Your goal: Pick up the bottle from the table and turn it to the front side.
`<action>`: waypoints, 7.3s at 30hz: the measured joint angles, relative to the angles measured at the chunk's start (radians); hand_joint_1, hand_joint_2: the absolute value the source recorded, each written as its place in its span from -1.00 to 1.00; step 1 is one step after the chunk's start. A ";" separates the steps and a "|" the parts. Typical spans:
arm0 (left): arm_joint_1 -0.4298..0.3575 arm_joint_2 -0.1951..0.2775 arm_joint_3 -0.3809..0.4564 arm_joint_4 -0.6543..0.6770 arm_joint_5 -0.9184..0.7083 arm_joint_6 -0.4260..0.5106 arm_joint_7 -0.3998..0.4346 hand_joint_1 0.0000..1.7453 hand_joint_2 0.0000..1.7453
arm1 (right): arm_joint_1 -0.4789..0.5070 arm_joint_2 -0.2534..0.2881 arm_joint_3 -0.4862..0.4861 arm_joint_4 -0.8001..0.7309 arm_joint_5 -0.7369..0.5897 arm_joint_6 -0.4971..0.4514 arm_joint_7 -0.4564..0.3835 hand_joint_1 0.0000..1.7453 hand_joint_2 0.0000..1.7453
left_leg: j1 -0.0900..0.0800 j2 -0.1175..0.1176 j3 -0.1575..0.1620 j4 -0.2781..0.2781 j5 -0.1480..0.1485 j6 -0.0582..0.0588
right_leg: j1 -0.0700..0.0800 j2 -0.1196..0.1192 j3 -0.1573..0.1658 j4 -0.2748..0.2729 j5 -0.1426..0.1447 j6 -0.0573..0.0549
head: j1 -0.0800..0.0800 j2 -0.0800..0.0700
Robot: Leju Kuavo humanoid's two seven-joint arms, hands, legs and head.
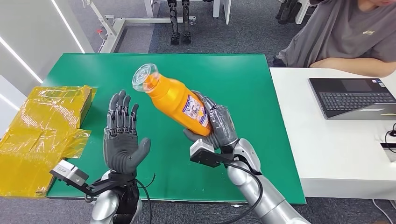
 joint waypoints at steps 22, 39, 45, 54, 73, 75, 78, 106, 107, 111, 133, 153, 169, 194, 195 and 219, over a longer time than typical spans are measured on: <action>-0.018 -0.005 0.035 0.044 -0.004 0.019 0.000 -1.00 1.00 | -0.093 0.018 0.109 0.196 -0.030 0.104 -0.111 1.00 1.00 | 0.000 0.000 0.000 0.000 0.000 0.000 | 0.000 0.000 0.000 0.000 0.000 0.000 | 0.000 0.000; -0.019 -0.009 0.046 0.059 0.014 0.032 0.000 -1.00 1.00 | -0.139 0.023 0.167 0.250 -0.065 0.232 -0.105 1.00 1.00 | 0.000 0.000 0.000 0.000 0.000 0.000 | 0.000 0.000 0.000 0.000 0.000 0.000 | 0.000 0.000; -0.018 -0.009 0.049 0.063 0.031 0.043 0.000 -1.00 1.00 | -0.151 0.028 0.193 0.259 -0.070 0.296 -0.104 1.00 1.00 | 0.000 0.000 0.000 0.000 0.000 0.000 | 0.000 0.000 0.000 0.000 0.000 0.000 | 0.000 0.000; -0.017 -0.007 0.052 0.070 0.041 0.048 0.000 -1.00 1.00 | -0.159 0.028 0.218 0.248 -0.063 0.317 -0.116 1.00 1.00 | 0.000 0.000 0.000 0.000 0.000 0.000 | 0.000 0.000 0.000 0.000 0.000 0.000 | 0.000 0.000; 0.011 -0.011 0.058 0.035 0.046 0.043 -0.001 1.00 1.00 | -0.162 0.028 0.227 0.248 -0.048 0.342 -0.088 1.00 1.00 | 0.000 0.000 0.000 0.000 0.000 0.000 | 0.000 0.000 -0.001 0.000 0.000 0.000 | 0.000 0.000; 0.013 -0.013 0.058 0.032 0.030 0.040 -0.001 1.00 1.00 | -0.162 0.028 0.227 0.248 -0.043 0.344 -0.085 1.00 1.00 | 0.000 0.000 0.000 0.000 0.000 0.000 | 0.000 0.000 -0.001 0.000 0.000 0.000 | 0.000 0.000; 0.014 -0.017 0.058 0.027 0.015 0.038 -0.001 1.00 1.00 | -0.160 0.028 0.227 0.246 -0.039 0.339 -0.083 1.00 1.00 | 0.000 0.000 0.000 0.000 0.000 0.000 | 0.000 0.000 -0.001 0.000 0.000 0.000 | 0.000 0.000; -0.007 -0.025 0.060 0.003 0.001 0.045 -0.001 1.00 1.00 | 0.021 0.025 0.100 -0.047 -0.169 0.081 -0.069 -1.00 1.00 | 0.000 0.000 -0.001 0.000 0.000 0.000 | 0.000 0.000 -0.001 0.000 0.000 0.000 | 0.000 0.000; -0.005 -0.025 0.061 0.003 0.001 0.046 0.000 1.00 1.00 | 0.033 0.025 0.091 -0.071 -0.180 0.065 -0.071 -1.00 1.00 | 0.000 0.000 -0.001 0.000 0.000 0.000 | 0.000 0.000 -0.001 0.000 0.000 0.000 | 0.000 0.000; 0.002 -0.024 0.064 0.003 -0.001 0.047 0.000 1.00 1.00 | 0.090 0.019 0.059 -0.167 -0.220 0.014 -0.084 -1.00 1.00 | 0.000 0.000 -0.001 0.000 0.000 0.000 | 0.000 0.000 -0.002 0.000 0.000 0.000 | 0.000 0.000; 0.042 0.036 0.085 -0.034 -0.451 0.247 0.071 1.00 1.00 | 0.404 -0.001 -0.071 -0.513 -0.213 -0.086 -0.137 -1.00 1.00 | 0.000 0.000 -0.002 0.000 -0.001 -0.001 | 0.000 0.000 -0.002 0.000 0.000 0.000 | 0.000 0.000; -0.119 0.455 0.069 0.171 -1.442 0.505 0.412 1.00 1.00 | 0.506 -0.054 -0.076 -0.591 -0.280 -0.068 -0.187 -1.00 1.00 | 0.000 0.001 -0.001 -0.001 0.000 -0.002 | 0.000 0.001 -0.003 0.001 -0.001 -0.001 | 0.000 0.000; -0.589 0.500 -0.123 0.817 -1.472 0.318 0.324 1.00 1.00 | 0.509 -0.094 -0.054 -0.599 -0.305 -0.112 -0.189 -1.00 1.00 | 0.000 0.002 -0.001 -0.001 0.002 -0.003 | 0.000 0.002 -0.004 0.001 0.001 -0.002 | 0.000 0.000; -0.693 0.524 -0.220 1.178 -1.540 0.230 0.414 1.00 1.00 | 0.505 -0.103 -0.046 -0.599 -0.324 -0.081 -0.189 -1.00 1.00 | 0.000 0.002 -0.002 -0.001 0.002 -0.003 | 0.000 0.003 -0.004 0.002 0.001 -0.002 | 0.000 0.000; -0.689 0.526 -0.220 1.179 -1.540 0.233 0.414 1.00 1.00 | 0.505 -0.103 -0.046 -0.599 -0.324 -0.079 -0.189 -1.00 1.00 | 0.000 0.002 -0.001 -0.002 0.002 -0.003 | 0.000 0.003 -0.004 0.002 0.001 -0.002 | 0.000 0.000; -0.611 0.506 -0.243 1.187 -1.592 0.292 0.431 -0.36 1.00 | 0.497 -0.103 -0.046 -0.591 -0.313 -0.031 -0.189 -1.00 1.00 | 0.000 0.000 -0.002 -0.002 0.003 -0.004 | 0.000 0.000 -0.003 0.002 0.000 -0.002 | 0.000 0.000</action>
